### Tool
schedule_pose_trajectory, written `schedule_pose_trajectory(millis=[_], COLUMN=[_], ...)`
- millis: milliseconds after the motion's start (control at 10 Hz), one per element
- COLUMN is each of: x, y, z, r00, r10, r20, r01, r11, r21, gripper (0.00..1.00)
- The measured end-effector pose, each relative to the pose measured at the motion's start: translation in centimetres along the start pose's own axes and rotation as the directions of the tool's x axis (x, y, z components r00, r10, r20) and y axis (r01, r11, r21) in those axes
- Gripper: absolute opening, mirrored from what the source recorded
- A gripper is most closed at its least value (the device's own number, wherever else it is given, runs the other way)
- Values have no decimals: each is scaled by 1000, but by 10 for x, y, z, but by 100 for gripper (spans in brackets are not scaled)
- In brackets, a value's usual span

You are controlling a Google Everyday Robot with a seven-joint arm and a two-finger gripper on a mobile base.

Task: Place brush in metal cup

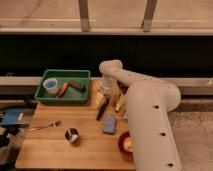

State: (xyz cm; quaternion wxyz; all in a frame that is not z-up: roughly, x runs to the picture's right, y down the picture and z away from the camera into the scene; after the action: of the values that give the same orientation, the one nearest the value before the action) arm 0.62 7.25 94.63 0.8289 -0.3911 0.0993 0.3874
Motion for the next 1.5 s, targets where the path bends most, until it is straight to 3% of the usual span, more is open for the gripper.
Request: schedule_pose_trajectory(millis=[200,300,700,1100,1500], x=[-3,-3,1,5,8], y=[5,5,3,-3,-2], z=[2,2,3,-14,-70], r00=[1000,999,999,1000,1000], r10=[-14,-16,-11,5,10], r20=[-20,-31,-41,-27,11], r01=[15,18,14,-3,-12], r11=[1000,999,998,995,981], r21=[24,43,63,97,192], gripper=[55,39,2,0,0])
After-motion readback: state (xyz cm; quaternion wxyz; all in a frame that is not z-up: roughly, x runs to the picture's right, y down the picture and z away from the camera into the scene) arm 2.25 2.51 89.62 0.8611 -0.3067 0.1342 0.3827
